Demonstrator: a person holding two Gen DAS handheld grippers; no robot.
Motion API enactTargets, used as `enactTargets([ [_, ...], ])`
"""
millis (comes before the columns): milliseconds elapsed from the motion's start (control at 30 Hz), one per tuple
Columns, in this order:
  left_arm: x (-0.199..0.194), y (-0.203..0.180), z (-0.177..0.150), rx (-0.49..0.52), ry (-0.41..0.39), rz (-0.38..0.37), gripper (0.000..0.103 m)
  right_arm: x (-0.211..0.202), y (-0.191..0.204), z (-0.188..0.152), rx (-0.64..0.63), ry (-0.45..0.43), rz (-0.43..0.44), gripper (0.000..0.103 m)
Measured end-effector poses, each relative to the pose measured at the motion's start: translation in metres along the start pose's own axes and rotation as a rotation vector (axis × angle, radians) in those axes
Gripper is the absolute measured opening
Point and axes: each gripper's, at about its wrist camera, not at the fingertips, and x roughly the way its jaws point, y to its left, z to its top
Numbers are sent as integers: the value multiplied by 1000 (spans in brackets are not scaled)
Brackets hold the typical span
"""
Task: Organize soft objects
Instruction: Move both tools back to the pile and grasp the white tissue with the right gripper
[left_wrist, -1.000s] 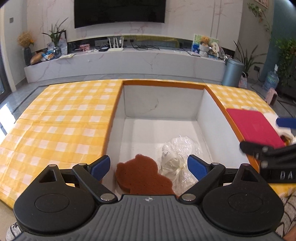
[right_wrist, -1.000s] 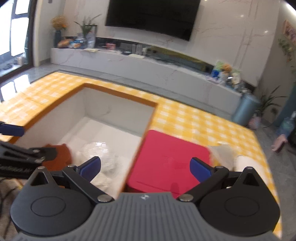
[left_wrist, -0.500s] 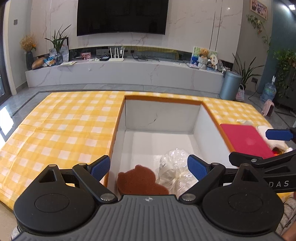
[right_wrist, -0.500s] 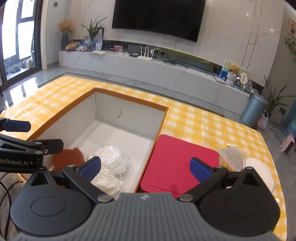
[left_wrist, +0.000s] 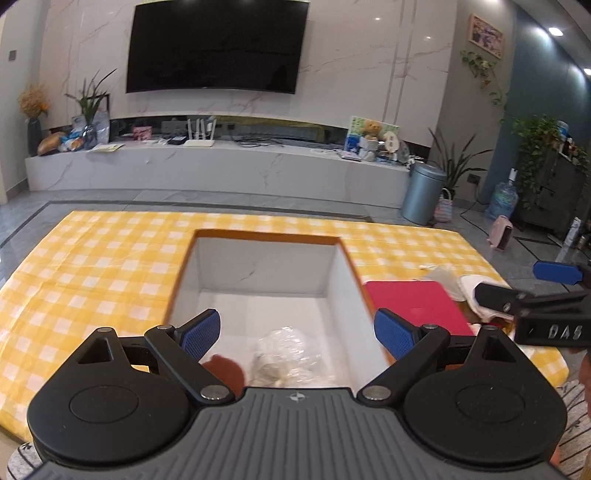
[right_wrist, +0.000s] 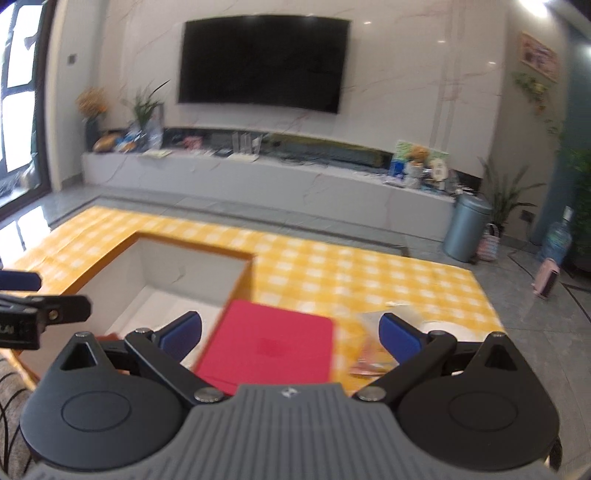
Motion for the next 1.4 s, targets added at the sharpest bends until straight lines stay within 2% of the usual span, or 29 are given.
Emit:
enactTargets([
  [167,-2,-22,3,24,-16,-49,103,-19,-45,-6,104,-35,-71,100],
  [333,2,-48,12,33,18,-75,103,-29,-89,-19,206,-38,-151,100],
  [533,9,-93,19,147,17,-68,103,-29,-133,-39,306,-9,-237,100],
  [733,29,-139,18,230,62,-134,103,-19,-176,-66,426,29,-286,100],
  [833,42,-158,21,291,73,-195,103,-8,-194,-80,495,60,-240,100],
  [933,58,-170,29,295,93,-225,103,8,-201,-86,521,64,-199,100],
  [1033,78,-180,35,287,116,-265,103,31,-211,-91,557,14,-176,100],
  [1133,104,-188,38,255,168,-277,103,66,-219,-98,646,106,-125,100],
  [1267,133,-194,34,241,233,-293,103,91,-211,-101,598,194,-149,100],
  [1400,151,-201,23,262,298,-269,103,99,-215,-108,632,245,-147,100],
])
